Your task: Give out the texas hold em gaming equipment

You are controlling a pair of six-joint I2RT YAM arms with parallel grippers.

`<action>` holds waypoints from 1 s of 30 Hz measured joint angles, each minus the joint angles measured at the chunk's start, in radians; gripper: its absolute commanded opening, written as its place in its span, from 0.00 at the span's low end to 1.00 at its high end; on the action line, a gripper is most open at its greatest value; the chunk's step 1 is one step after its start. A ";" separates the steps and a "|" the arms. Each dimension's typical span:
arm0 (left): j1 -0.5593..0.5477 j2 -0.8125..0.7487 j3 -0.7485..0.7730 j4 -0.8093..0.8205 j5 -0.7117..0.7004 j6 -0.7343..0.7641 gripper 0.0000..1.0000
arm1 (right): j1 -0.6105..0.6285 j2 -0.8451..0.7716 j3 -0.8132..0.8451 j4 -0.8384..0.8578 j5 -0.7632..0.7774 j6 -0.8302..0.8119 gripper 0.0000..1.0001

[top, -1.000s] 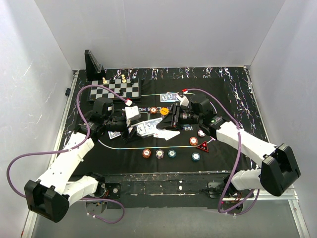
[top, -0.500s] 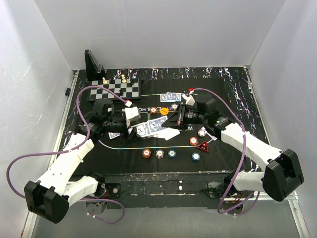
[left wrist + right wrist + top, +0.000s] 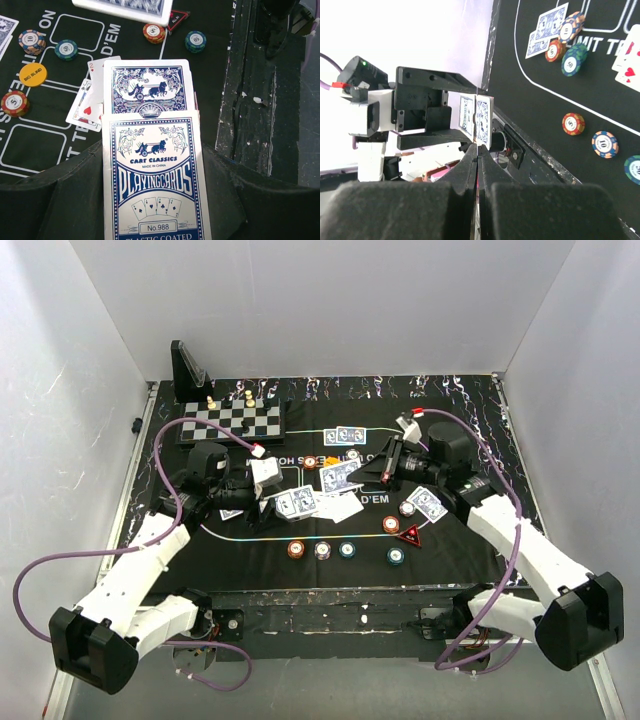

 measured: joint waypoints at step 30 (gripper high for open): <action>0.000 -0.018 -0.006 -0.002 0.005 -0.015 0.25 | -0.029 0.520 -0.048 0.024 0.045 -0.224 0.01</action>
